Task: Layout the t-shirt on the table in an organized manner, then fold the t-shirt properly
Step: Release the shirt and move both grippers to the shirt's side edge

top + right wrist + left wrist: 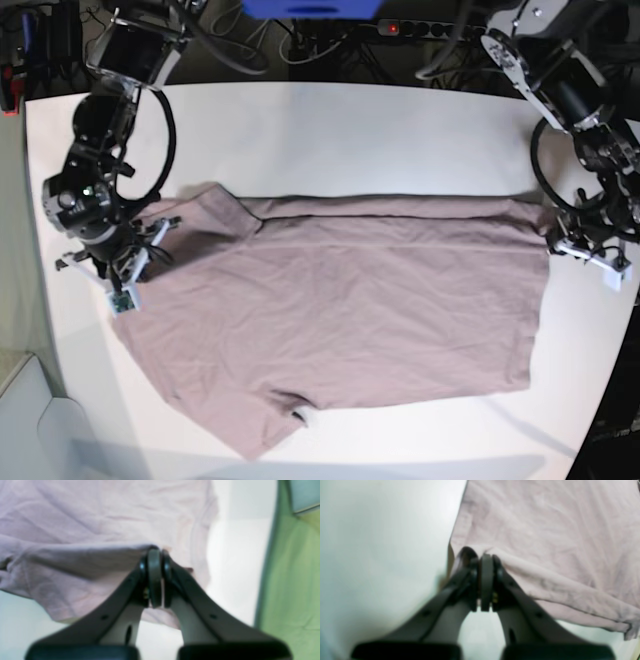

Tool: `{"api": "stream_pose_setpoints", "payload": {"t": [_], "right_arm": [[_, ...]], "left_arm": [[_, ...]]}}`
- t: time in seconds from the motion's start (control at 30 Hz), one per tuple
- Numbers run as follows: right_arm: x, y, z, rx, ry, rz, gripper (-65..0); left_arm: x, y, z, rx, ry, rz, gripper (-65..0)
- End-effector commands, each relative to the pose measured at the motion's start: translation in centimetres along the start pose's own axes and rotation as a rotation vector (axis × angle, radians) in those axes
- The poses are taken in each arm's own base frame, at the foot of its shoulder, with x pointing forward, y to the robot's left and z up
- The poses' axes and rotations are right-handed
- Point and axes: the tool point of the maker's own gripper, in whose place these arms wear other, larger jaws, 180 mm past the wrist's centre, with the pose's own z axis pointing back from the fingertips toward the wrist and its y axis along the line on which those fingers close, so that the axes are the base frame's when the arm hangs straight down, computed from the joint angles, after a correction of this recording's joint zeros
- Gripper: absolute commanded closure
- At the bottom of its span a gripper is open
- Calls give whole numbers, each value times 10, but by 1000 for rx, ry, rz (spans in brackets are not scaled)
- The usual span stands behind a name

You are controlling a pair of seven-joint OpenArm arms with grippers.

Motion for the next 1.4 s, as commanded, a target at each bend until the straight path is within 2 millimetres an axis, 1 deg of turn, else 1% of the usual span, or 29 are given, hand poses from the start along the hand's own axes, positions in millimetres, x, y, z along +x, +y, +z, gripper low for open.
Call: {"api": "stream_pose_setpoints", "payload": {"t": [0.0, 0.03, 0.07, 0.1, 0.17, 0.23, 0.27, 0.3, 0.37, 0.4, 0.47, 0.57, 0.83, 1.07, 1.1, 1.13, 1.17, 1.23, 1.3, 1.37], "right_arm": [[18, -6, 0, -8, -51, 5, 0], [16, -4, -3, 0, -44, 0, 0], [15, -4, -5, 5, -39, -2, 0], [11, -3, -8, 12, -28, -8, 0], [8, -8, -9, 6, -17, 1, 0], [11, -11, -12, 6, -19, 0, 0], [11, -12, -14, 9, -16, -2, 0], [7, -11, -16, 14, -4, -5, 0], [6, -17, -17, 8, 3, 3, 0], [9, -19, -18, 4, -3, 5, 0], [8, -20, -20, 9, 4, 2, 0], [3, -18, -25, 21, 22, -5, 0], [11, -20, -26, 19, 6, -8, 0], [8, -19, -25, 20, 13, -5, 0], [8, -20, -25, 19, 13, -4, -12], [7, -19, -25, 20, 17, -3, -40], [7, -19, -25, 20, 19, -3, -74], [6, -19, -25, 19, 22, -1, -145], [-1, -22, -24, 14, 37, 5, -225], [-4, -24, -23, 10, 38, 11, -293]], "left_arm": [[26, -4, 7, -11, -69, -6, -1], [34, -2, 8, -8, -91, -10, -1], [37, -2, 8, -8, -103, -11, -1], [38, -1, 7, -9, -104, -8, -1], [39, 0, 6, -11, -104, -2, -1], [45, -5, 3, -25, -107, 5, -1], [43, -5, 0, -28, -97, 11, -1], [41, -4, -2, -31, -89, 16, -1], [37, -4, -6, -35, -80, 26, -2], [38, -5, -7, -39, -87, 30, -2], [40, -5, -8, -39, -107, 34, -2], [42, -4, -8, -37, -123, 35, -3], [40, -2, -8, -27, -121, 37, -3], [39, -1, -8, -25, -119, 36, -7], [39, -1, -8, -25, -119, 36, -18], [39, -1, -8, -25, -119, 36, -44], [39, 0, -8, -23, -118, 37, -85], [38, 0, -8, -23, -112, 37, -180], [38, 0, -8, -24, -109, 32, -301], [31, 3, -8, -21, -97, 33, -411]]}}
